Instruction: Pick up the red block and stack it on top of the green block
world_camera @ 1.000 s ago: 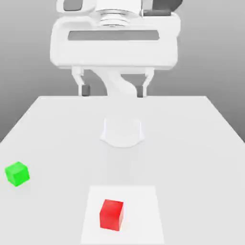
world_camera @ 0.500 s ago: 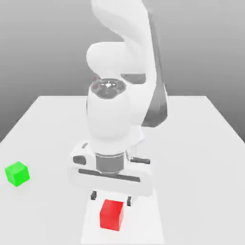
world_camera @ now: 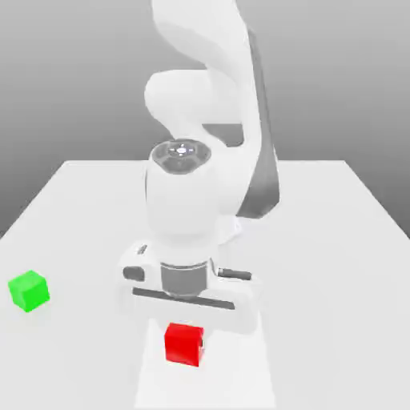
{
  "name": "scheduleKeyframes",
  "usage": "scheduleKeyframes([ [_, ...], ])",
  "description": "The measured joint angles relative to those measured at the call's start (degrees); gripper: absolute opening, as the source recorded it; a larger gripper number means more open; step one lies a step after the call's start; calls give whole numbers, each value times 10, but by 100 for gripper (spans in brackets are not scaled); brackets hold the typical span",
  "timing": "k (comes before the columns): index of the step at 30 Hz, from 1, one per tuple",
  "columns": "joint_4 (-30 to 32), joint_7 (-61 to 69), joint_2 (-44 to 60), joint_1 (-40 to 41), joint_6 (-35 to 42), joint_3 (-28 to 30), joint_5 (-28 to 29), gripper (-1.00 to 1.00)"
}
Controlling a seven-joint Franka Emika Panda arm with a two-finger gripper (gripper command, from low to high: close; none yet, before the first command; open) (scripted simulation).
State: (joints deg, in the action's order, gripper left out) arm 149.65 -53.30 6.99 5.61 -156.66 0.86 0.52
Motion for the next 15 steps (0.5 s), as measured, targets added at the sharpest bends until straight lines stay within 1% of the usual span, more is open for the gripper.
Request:
scheduleKeyframes([
  [7,8,66,-32,113,23,71,13,-100],
  [15,16,158,-63,256,45,127,10,-100],
])
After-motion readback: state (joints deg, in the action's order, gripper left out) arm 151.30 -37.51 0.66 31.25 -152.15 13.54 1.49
